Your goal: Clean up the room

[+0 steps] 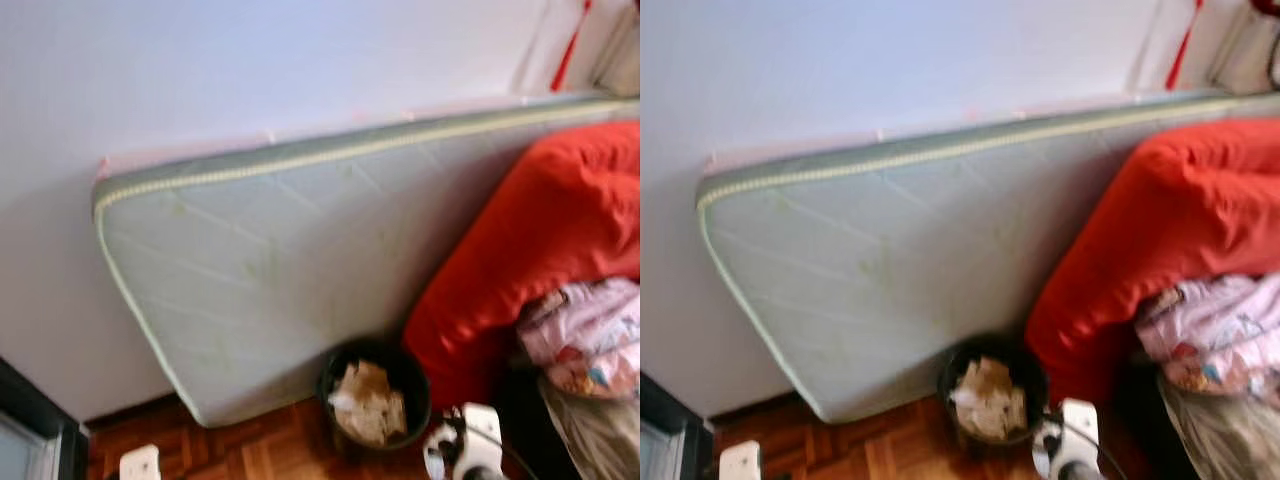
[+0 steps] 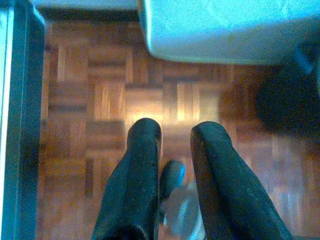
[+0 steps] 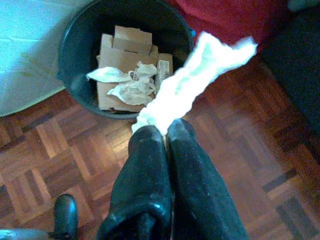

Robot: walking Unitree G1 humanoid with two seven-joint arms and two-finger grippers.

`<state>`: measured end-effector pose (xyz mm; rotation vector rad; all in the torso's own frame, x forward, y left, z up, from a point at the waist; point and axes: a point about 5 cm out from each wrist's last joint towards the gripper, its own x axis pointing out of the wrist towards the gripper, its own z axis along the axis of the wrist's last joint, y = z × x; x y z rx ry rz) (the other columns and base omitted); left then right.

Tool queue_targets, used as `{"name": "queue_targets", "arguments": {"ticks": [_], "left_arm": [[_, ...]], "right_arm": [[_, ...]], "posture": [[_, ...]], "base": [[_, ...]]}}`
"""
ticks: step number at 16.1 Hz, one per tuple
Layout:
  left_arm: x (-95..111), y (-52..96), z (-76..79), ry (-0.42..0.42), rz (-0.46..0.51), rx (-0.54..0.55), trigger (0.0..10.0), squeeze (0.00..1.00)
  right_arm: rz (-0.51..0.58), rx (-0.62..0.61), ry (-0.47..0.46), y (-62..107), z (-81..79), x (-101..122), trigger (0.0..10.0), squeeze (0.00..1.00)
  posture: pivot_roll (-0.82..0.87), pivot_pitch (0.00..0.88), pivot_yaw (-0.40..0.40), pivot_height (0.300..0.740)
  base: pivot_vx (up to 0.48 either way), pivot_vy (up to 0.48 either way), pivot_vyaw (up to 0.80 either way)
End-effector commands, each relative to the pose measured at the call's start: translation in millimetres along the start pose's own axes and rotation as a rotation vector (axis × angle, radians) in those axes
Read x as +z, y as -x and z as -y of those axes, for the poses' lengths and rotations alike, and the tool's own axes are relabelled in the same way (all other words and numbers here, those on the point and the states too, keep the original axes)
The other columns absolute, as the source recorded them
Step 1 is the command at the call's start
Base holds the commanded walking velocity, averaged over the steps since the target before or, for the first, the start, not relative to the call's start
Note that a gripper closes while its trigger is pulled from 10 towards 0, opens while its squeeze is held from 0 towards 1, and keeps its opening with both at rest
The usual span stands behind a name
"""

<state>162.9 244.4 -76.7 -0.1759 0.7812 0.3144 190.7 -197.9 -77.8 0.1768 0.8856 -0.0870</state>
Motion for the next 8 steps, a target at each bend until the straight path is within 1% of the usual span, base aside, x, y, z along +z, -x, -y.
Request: {"name": "queue_targets", "arguments": {"ticks": [1,5,6,8], "left_arm": [[-12.8,3.7,1.4,0.003,-0.04,-0.007,10.0,0.0],[-13.2,3.8,1.5,0.003,-0.042,-0.007,10.0,0.0],[-13.3,3.9,1.4,0.004,-0.042,-0.006,10.0,0.0],[-13.4,3.9,1.4,0.007,-0.042,-0.004,10.0,0.0]], "right_arm": [[0.002,-0.013,0.0,0.4,4.9,2.4,10.0,0.0],[0.0,-0.01,-0.004,0.5,4.8,1.8,10.0,0.0],[0.006,0.004,0.023,0.4,4.2,3.2,10.0,0.0],[0.01,0.005,0.021,0.4,4.2,3.7,10.0,0.0]], "posture": [[0.12,0.0,-0.052,0.74],[0.12,0.0,-0.052,0.74],[0.12,0.0,-0.055,0.74],[0.12,0.0,-0.056,0.74]], "base": [[0.296,0.0,0.0],[0.296,0.0,0.0],[0.296,0.0,0.0],[0.294,0.0,0.73]]}}
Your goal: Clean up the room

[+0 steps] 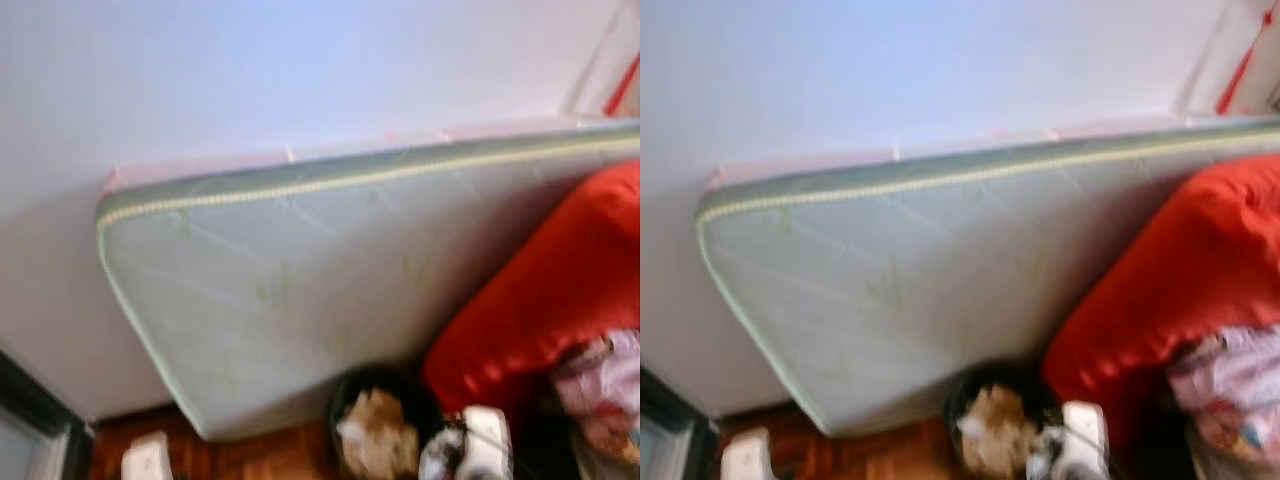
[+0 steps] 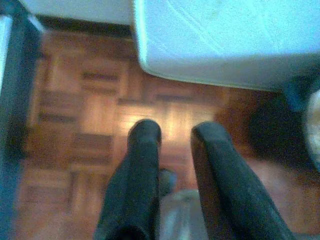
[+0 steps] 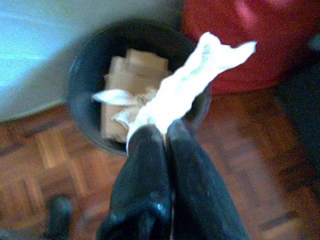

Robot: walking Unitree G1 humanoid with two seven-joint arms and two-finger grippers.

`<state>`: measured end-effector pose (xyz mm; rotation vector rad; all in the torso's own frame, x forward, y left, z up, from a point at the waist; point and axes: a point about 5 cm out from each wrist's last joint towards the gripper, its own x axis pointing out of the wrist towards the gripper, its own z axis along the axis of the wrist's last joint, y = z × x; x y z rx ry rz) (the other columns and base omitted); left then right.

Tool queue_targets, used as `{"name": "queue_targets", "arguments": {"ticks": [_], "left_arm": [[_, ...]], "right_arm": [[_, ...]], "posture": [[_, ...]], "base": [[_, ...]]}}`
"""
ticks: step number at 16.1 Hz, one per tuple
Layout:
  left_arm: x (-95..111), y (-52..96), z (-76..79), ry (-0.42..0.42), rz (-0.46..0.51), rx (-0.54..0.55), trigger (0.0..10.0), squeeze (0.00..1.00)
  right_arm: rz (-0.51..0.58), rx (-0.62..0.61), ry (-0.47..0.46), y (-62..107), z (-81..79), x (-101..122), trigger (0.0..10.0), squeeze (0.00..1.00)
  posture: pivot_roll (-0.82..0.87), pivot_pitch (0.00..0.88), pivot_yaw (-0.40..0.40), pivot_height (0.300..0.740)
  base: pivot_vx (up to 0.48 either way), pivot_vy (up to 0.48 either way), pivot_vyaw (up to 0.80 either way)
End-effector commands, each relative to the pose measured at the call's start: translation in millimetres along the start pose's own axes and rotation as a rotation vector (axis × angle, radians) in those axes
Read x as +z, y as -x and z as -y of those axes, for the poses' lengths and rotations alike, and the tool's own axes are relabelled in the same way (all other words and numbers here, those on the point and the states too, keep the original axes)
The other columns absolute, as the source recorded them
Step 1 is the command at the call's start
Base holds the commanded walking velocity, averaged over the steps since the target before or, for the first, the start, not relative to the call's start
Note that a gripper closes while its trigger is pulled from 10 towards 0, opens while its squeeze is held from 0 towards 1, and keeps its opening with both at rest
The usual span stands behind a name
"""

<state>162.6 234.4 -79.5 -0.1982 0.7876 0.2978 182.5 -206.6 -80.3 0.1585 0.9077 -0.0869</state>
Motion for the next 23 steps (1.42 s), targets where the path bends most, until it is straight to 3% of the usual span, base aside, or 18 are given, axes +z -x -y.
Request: {"name": "queue_targets", "arguments": {"ticks": [1,7,10,12,15,16,17,23], "left_arm": [[-8.5,3.7,-7.9,-0.005,-0.031,0.018,10.0,0.0],[-8.4,3.8,-8.6,-0.002,-0.029,0.02,10.0,0.0],[7.9,0.2,-5.7,0.038,0.063,0.002,10.0,0.0],[32.7,-3.7,-5.1,0.056,0.182,-0.005,10.0,0.0],[73.5,-4.8,1.2,0.016,0.387,-0.038,10.0,0.0],[83.9,-3.3,4.0,0.01,0.45,-0.051,10.0,0.0],[97.5,0.7,8.7,0.0,0.545,-0.063,10.0,0.0],[109.7,13.0,25.8,-0.056,0.696,-0.125,10.0,0.0]], "right_arm": [[0.027,0.012,-0.008,-2.6,-5.6,9.5,10.0,0.0],[0.035,0.026,0.009,-2.9,-7.0,11.4,10.0,0.0],[0.089,0.083,0.095,-2.8,-10.7,19.1,10.0,0.0],[0.166,0.125,0.101,-1.8,-14.4,26.2,10.0,0.0],[0.237,0.176,0.145,-0.2,-18.0,33.7,10.0,0.0],[0.308,0.202,0.155,-3.1,-32.4,56.8,10.0,0.0],[0.46,0.248,0.17,-3.8,-65.8,108.3,10.0,0.0],[0.577,0.231,0.148,1.7,-65.1,119.1,10.0,0.0]], "posture": [[0.12,0.0,-0.058,0.74],[0.12,0.0,-0.053,0.74],[0.12,0.0,-0.051,0.74],[0.11,0.0,-0.043,0.74],[0.12,0.0,-0.043,0.74],[0.12,0.0,-0.043,0.74],[0.12,0.0,-0.04,0.74],[0.12,0.0,-0.036,0.74]], "base": [[0.296,0.0,0.0],[0.296,0.0,0.0],[0.0,0.0,0.0],[0.0,0.0,0.0],[0.0,0.0,0.0],[0.0,0.0,0.0],[0.0,0.0,0.0],[0.0,0.0,0.0]]}}
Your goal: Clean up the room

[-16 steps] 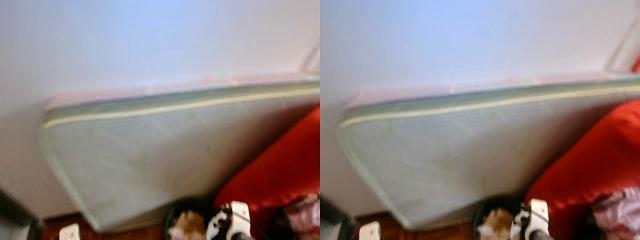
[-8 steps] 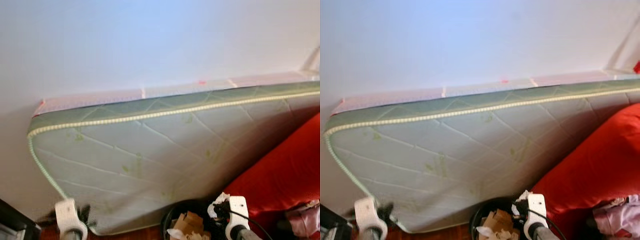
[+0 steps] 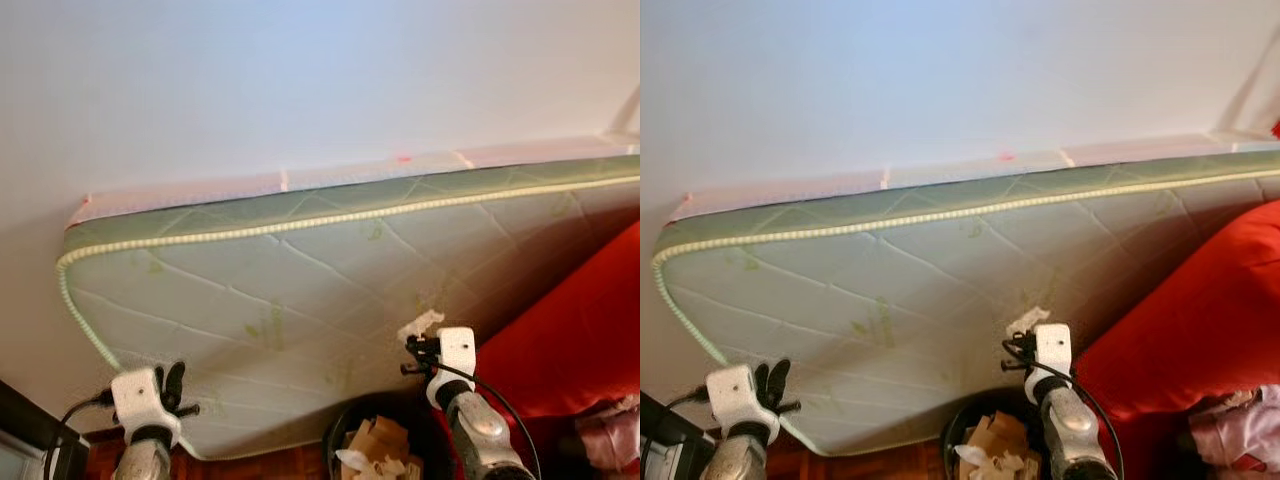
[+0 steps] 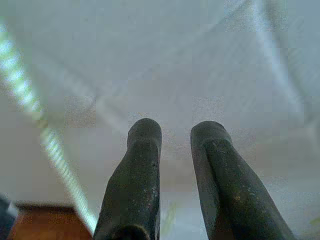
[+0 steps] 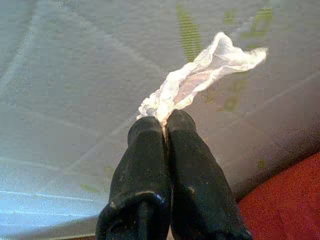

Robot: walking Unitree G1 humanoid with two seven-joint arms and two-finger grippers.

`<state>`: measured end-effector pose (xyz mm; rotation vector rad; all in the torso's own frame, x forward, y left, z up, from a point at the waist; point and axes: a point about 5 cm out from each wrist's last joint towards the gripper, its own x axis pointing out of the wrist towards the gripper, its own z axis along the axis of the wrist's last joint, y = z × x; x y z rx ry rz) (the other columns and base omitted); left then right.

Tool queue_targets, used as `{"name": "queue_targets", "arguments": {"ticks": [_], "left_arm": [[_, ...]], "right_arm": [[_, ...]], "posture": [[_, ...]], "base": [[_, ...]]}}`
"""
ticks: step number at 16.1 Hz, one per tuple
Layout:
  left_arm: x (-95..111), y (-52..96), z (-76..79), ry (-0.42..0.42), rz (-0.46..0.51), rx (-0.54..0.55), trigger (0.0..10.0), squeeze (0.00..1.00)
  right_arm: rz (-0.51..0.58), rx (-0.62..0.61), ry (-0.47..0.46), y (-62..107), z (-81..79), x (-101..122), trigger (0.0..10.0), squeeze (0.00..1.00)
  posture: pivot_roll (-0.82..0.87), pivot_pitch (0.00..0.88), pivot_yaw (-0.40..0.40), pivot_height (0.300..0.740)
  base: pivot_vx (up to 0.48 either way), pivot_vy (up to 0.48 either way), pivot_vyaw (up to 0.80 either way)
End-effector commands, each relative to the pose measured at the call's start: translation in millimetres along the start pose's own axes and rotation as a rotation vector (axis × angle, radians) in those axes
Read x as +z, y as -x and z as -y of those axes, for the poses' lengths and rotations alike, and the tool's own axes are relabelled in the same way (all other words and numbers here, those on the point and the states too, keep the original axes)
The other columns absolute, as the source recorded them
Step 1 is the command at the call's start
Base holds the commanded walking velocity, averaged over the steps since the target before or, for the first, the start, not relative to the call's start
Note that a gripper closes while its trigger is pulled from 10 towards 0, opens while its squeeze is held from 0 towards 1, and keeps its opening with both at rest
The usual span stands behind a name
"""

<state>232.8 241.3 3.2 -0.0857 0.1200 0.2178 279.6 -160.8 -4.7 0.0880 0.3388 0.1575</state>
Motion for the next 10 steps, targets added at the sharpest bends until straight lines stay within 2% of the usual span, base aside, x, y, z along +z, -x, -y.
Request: {"name": "queue_targets", "arguments": {"ticks": [1,3,6,10], "left_arm": [[7.5,-2.4,2.9,-0.013,0.041,-0.019,10.0,0.0],[15.1,-4.9,4.5,-0.035,0.07,-0.048,10.0,0.0],[20.6,-7.5,15.3,-0.093,0.064,-0.186,10.0,0.0],[25.8,-4.6,23.8,-0.095,0.085,-0.231,10.0,0.0]], "right_arm": [[0.026,-0.016,0.003,-1.4,2.5,5.2,10.0,0.0],[0.029,-0.057,-0.01,2.0,7.7,2.4,10.0,0.0],[0.001,-0.196,-0.026,18.6,28.6,-14.1,10.0,0.0],[0.037,-0.263,-0.051,22.6,36.9,-12.1,10.0,0.0]], "posture": [[0.13,0.0,-0.038,0.74],[0.14,0.0,-0.044,0.74],[0.15,0.0,-0.034,0.74],[0.15,0.0,-0.021,0.74]], "base": [[0.0,0.0,0.0],[0.0,0.0,0.0],[0.0,0.0,0.0],[0.0,0.0,0.0]]}}
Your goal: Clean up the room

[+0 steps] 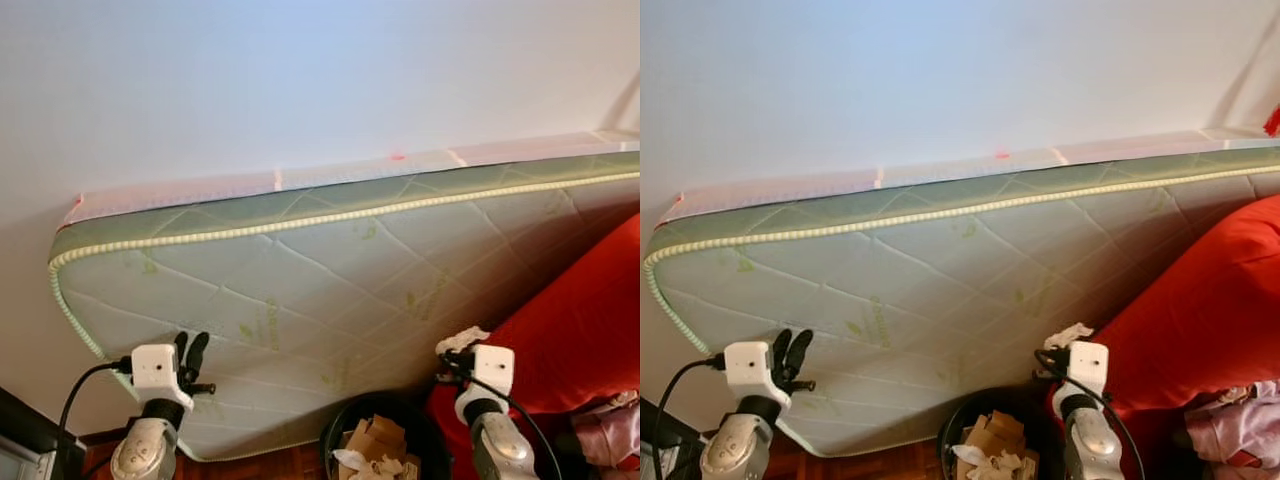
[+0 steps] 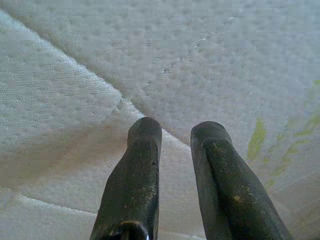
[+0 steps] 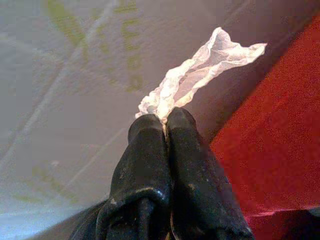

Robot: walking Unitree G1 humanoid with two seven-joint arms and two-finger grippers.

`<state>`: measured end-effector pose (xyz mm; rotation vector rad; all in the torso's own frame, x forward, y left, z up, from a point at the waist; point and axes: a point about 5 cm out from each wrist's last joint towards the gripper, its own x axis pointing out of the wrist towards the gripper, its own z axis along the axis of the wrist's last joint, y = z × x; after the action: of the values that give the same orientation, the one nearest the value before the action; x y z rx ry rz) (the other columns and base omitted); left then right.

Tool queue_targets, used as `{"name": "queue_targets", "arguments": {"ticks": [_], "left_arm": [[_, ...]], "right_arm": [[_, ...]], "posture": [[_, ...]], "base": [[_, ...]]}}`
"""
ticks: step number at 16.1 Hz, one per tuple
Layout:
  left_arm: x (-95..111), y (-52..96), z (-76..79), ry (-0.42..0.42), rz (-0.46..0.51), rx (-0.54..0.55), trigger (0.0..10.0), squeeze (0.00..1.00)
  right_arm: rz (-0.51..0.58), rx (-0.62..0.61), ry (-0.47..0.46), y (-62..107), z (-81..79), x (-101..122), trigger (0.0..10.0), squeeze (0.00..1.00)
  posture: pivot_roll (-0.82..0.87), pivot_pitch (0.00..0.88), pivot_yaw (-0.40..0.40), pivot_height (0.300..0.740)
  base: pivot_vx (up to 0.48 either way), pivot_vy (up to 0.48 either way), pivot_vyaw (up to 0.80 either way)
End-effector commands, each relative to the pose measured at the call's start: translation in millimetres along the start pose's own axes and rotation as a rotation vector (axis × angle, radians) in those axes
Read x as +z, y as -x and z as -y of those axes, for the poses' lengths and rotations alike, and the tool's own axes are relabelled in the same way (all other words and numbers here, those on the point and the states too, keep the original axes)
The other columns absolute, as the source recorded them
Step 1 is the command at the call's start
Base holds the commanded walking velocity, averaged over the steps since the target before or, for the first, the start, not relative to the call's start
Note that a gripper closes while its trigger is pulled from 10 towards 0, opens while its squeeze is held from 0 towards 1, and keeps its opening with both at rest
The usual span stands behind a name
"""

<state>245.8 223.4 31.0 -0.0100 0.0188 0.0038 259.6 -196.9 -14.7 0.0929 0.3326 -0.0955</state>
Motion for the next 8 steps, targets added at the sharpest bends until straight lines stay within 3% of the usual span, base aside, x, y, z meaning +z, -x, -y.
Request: {"name": "queue_targets", "arguments": {"ticks": [1,8], "left_arm": [[0.5,-0.8,3.8,-0.015,-0.014,-0.028,10.0,0.0],[6.0,-3.0,5.0,0.002,-0.007,-0.022,10.0,0.0]], "right_arm": [[0.022,-0.017,-0.013,0.3,1.7,2.4,10.0,0.0],[0.018,0.039,-0.01,-0.3,-8.8,1.3,10.0,0.0]], "posture": [[0.14,0.0,-0.01,0.74],[0.15,0.0,-0.016,0.74]], "base": [[0.0,0.0,0.0],[0.0,0.0,0.0]]}}
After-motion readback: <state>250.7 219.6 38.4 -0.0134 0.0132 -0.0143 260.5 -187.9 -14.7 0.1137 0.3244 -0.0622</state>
